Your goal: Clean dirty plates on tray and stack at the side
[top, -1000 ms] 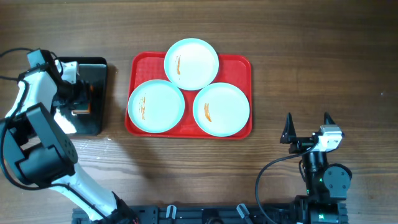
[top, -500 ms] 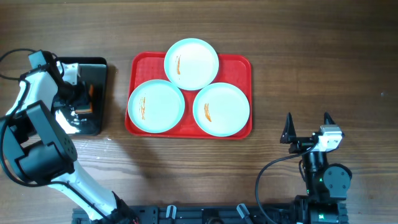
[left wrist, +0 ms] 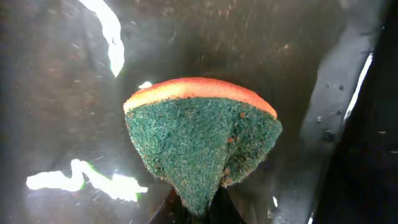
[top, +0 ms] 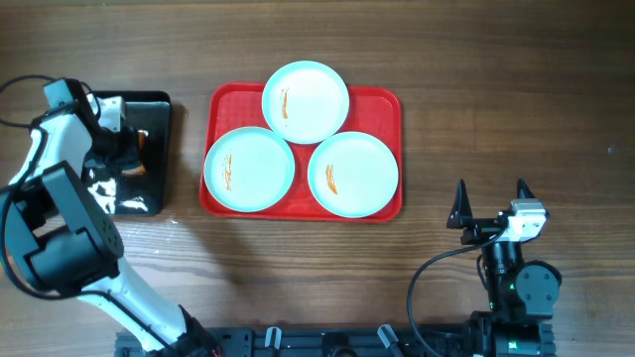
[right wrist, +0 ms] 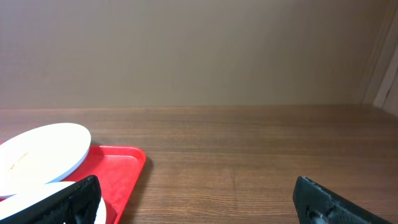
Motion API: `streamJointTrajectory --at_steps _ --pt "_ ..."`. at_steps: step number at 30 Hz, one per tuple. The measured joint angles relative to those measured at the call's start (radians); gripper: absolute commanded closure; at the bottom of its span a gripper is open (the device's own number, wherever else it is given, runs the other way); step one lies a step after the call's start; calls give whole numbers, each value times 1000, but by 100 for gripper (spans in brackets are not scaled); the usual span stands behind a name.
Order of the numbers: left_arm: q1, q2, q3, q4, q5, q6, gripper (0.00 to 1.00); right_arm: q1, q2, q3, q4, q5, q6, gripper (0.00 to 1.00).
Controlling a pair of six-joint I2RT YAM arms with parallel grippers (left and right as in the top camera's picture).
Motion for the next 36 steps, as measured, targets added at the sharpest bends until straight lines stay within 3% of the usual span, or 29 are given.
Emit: streamJointTrajectory --at_steps 7,12,25,29,36 --pt "0 -309 0 -2 1 -133 96 0 0 0 0 0 0 0" --pt "0 -407 0 3 51 -157 96 0 0 0 0 0 0 0" --pt "33 -412 0 223 236 -165 96 0 0 0 0 0 0 0" --pt "117 -412 0 254 430 -168 96 0 0 0 0 0 0 0" --pt "226 -412 0 145 619 -172 96 0 0 0 0 0 0 0"
